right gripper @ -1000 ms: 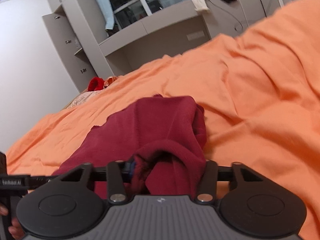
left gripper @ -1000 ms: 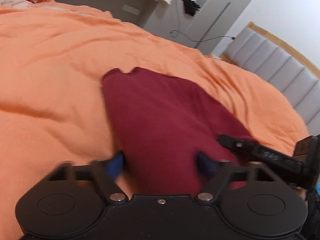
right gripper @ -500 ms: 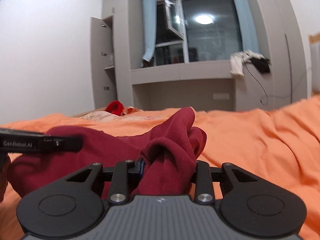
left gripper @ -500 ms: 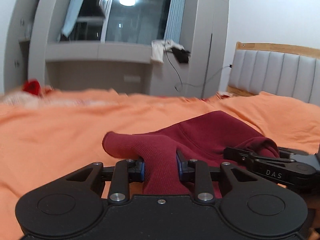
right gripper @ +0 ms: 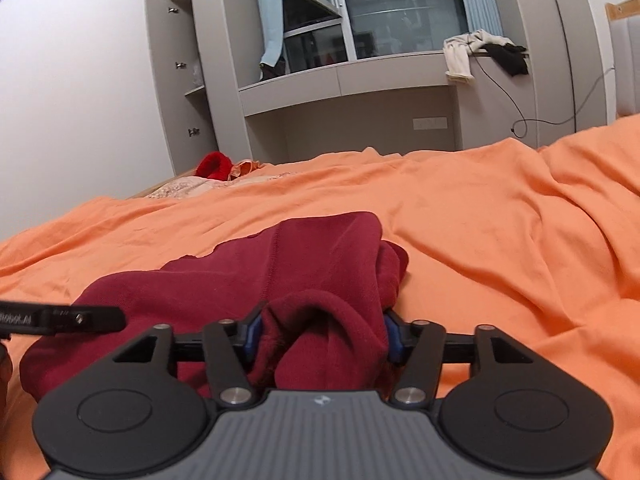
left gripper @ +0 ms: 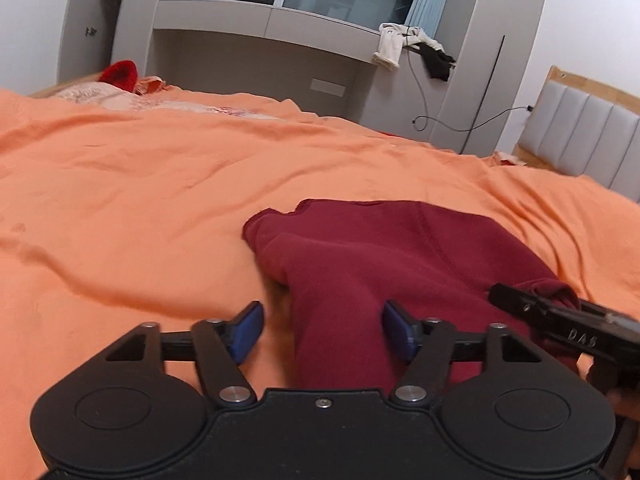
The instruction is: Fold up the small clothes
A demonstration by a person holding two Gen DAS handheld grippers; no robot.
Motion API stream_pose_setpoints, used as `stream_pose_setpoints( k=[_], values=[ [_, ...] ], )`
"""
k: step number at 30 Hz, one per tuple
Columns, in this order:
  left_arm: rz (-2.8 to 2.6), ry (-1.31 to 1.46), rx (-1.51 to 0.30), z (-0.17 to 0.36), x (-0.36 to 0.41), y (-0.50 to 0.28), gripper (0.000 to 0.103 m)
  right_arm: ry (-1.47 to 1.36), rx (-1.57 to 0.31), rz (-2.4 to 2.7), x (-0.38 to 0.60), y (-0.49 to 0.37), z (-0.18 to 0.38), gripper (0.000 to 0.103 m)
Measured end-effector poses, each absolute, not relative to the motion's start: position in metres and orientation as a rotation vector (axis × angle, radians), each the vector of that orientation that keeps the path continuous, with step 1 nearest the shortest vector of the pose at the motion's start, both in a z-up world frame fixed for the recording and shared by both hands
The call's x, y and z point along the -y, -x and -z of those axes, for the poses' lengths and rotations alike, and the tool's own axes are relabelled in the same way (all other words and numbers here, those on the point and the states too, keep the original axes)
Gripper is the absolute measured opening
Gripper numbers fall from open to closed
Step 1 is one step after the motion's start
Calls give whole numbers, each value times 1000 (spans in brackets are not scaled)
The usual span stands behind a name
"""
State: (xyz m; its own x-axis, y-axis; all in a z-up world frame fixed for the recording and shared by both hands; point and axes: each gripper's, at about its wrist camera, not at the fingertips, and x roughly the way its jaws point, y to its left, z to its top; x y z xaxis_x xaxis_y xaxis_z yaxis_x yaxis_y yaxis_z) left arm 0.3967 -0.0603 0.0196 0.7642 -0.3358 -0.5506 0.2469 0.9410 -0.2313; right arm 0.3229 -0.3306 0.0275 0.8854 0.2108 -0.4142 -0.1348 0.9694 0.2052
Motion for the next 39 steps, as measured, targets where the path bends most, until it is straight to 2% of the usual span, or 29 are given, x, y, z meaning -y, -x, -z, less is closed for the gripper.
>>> stream_pose_setpoints(
  k=[6, 12, 26, 39],
  values=[
    [287, 174, -602, -25, 63, -372, 98, -191, -407, -150, 334, -296, -40, 91],
    [283, 176, -535, -36, 63, -336, 102, -174, -308, -138, 333, -254, -56, 103],
    [237, 108, -364, -33, 53, -218, 102, -118, -167, -87, 315, -126, -52, 103],
    [248, 29, -318, -18, 53, -152, 102, -70, -193, -73, 297, -86, -40, 103]
  ],
)
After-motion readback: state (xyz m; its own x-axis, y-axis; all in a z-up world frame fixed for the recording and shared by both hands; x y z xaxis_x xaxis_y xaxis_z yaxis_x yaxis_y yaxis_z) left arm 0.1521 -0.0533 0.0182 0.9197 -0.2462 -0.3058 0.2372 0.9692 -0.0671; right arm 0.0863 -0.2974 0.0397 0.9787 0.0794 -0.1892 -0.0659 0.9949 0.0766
